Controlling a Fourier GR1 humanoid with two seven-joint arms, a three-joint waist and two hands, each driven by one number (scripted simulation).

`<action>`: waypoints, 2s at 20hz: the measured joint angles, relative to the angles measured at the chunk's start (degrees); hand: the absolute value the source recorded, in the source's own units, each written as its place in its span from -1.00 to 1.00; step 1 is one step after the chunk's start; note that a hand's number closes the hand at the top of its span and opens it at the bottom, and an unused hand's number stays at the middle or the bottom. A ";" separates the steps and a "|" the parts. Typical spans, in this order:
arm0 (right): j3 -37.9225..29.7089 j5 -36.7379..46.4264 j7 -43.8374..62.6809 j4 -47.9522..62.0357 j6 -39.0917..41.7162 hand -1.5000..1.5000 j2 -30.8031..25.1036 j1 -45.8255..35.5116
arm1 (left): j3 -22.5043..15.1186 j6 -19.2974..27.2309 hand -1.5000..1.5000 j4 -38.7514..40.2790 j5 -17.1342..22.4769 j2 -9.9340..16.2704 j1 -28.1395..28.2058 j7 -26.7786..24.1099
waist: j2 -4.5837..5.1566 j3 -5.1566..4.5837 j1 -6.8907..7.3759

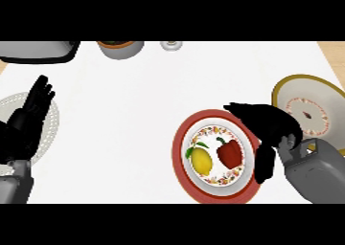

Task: Pick the bell pepper from the plate and place it in the bowl

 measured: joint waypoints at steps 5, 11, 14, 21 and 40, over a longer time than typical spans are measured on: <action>2.54 9.95 -4.94 1.43 -3.14 -1.00 1.53 0.77 | 0.77 -0.34 0.00 0.03 -1.05 -0.64 -0.11 0.21 | 0.01 0.03 -0.17; 1.70 17.72 -9.30 3.59 -4.48 -1.00 4.25 2.93 | 2.37 -1.85 0.00 0.89 -1.98 -1.55 -0.89 0.69 | -0.01 0.03 -0.31; 1.34 19.89 -10.78 5.92 -4.42 -1.00 6.39 4.20 | 2.85 -2.49 0.00 0.28 -2.50 -1.86 -1.08 1.58 | -0.01 0.03 -0.31; 1.21 26.18 -13.56 7.32 -5.45 -1.00 9.56 9.43 | 3.80 -3.07 0.00 0.95 -4.57 -3.72 -1.56 1.44 | -0.02 0.03 -0.40; -4.83 36.85 -24.84 21.72 -9.29 1.00 17.29 6.99 | 6.67 -6.18 0.00 -0.86 -6.93 -6.02 -1.38 2.95 | -0.58 -0.47 -0.41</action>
